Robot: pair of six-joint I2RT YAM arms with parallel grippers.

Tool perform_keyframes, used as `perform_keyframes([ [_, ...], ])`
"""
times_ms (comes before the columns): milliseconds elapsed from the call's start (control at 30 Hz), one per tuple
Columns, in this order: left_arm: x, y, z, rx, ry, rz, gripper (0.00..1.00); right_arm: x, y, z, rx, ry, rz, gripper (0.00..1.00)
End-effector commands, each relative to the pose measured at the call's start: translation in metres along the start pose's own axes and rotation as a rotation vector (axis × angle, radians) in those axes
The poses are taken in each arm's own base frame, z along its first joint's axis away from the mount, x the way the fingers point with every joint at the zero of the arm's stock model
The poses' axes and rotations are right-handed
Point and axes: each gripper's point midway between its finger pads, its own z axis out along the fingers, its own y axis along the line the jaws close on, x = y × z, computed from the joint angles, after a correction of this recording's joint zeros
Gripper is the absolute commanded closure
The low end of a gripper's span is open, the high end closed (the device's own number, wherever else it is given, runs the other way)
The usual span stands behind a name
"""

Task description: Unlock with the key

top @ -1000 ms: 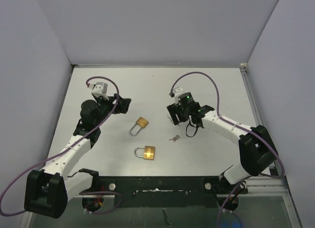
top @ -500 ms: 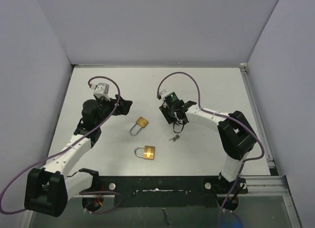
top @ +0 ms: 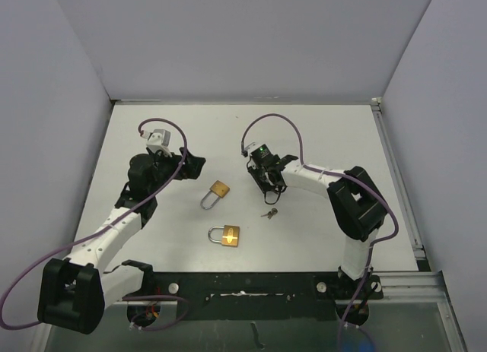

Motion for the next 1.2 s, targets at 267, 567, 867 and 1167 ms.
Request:
perform_keyframes([
  [267, -0.007, -0.004, 0.003, 0.013, -0.017, 0.023, 0.02, -0.012, -0.004, -0.002, 0.034, -0.016, -0.014, 0.83],
  [567, -0.004, -0.006, 0.003, 0.02, -0.009, 0.024, 0.02, -0.024, -0.011, -0.009, 0.057, -0.048, -0.004, 1.0],
  [867, -0.001, -0.027, 0.005, 0.088, -0.024, 0.052, 0.02, -0.07, -0.016, -0.06, -0.109, -0.258, 0.153, 1.0],
  [1167, 0.021, -0.064, 0.011, 0.202, -0.04, 0.08, 0.02, -0.106, -0.025, -0.113, -0.336, -0.474, 0.346, 1.0],
])
